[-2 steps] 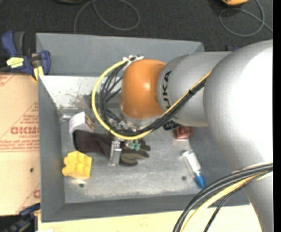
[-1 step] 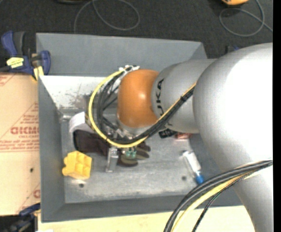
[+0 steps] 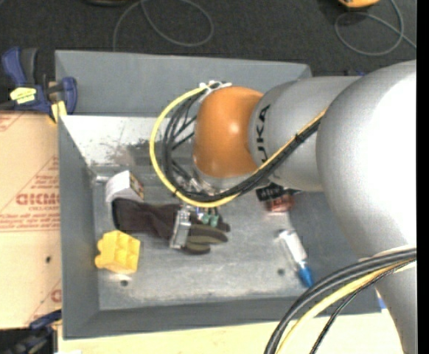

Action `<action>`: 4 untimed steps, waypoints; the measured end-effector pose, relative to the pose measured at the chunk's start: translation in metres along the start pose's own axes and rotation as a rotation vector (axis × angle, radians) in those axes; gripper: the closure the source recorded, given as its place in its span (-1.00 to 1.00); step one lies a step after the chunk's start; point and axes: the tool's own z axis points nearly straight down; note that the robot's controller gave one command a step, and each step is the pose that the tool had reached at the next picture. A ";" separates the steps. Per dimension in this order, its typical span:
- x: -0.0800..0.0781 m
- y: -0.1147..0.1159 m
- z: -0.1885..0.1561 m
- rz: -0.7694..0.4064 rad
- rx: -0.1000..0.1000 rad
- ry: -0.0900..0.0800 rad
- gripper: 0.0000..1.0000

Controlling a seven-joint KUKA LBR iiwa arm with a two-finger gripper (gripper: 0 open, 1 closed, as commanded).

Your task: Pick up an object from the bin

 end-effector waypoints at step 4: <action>-0.005 -0.010 0.034 0.225 -0.006 -0.008 1.00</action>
Offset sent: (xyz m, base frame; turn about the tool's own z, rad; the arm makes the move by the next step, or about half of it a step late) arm 0.0010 -0.0114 -0.0382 0.2277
